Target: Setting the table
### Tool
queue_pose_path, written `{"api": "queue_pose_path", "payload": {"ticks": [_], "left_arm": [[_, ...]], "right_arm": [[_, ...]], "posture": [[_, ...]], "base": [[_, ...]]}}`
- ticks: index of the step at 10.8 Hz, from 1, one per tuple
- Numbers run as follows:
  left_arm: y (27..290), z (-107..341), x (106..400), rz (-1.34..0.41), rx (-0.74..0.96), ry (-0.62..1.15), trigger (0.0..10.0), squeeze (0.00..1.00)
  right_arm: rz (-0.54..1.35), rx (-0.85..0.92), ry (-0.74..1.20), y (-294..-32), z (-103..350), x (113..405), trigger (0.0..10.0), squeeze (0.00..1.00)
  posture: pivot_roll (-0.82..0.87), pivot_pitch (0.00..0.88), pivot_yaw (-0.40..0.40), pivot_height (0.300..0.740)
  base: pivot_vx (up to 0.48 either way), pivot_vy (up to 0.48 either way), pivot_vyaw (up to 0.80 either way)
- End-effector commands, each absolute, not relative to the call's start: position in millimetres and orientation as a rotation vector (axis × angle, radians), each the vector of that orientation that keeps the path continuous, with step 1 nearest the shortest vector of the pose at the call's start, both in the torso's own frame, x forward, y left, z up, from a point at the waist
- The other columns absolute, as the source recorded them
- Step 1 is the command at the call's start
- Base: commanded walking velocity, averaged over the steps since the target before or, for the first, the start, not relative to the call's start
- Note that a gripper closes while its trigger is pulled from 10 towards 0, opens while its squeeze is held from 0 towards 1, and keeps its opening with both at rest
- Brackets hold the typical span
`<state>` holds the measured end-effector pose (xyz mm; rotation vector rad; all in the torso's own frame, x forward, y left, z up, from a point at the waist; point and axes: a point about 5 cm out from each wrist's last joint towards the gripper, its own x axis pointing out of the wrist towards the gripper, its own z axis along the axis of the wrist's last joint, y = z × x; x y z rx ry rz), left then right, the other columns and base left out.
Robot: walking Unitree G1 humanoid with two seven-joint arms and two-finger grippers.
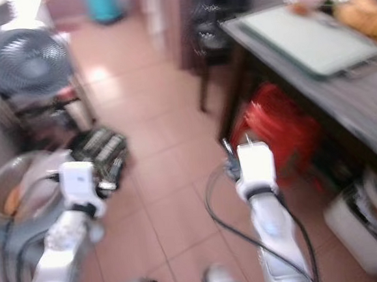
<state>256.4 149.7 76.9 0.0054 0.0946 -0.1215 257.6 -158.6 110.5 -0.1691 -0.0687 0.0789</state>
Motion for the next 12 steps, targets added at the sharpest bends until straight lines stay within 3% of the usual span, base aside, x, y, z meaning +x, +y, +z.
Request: {"api": "queue_pose_path", "payload": {"ticks": [1, 5, 6, 7, 12], "left_arm": [[144.1, 76.4, 258.4, -0.143, 0.002, 0.103, 10.0, 0.0], [143.8, 78.0, 260.8, -0.15, 0.007, 0.088, 10.0, 0.0], [145.9, 81.2, 260.6, -0.152, 0.02, 0.058, 10.0, 0.0], [147.9, 82.4, 259.6, -0.142, 0.008, 0.052, 10.0, 0.0], [150.7, 90.6, 252.9, -0.106, -0.116, 0.056, 10.0, 0.0]], "right_arm": [[0.055, -0.19, -0.062, -168.5, 109.7, 256.6, 10.0, 0.0], [0.058, -0.191, -0.055, -166.2, 106.8, 251.7, 10.0, 0.0], [0.055, -0.192, -0.058, -168.6, 108.4, 251.0, 10.0, 0.0], [0.043, -0.189, -0.058, -171.3, 109.2, 249.3, 10.0, 0.0], [0.008, -0.173, -0.038, -174.2, 108.6, 234.9, 10.0, 0.0]], "posture": [[-0.04, 0.089, 0.054, 0.74], [-0.05, 0.101, 0.059, 0.74], [-0.05, 0.108, 0.058, 0.74], [-0.05, 0.115, 0.056, 0.74], [-0.06, 0.141, 0.048, 0.74]], "base": [[0.0, 0.364, -0.8], [0.0, 0.0, -0.8], [0.0, 0.0, 0.0], [0.0, 0.0, 0.0], [0.0, 0.0, -0.8]]}}
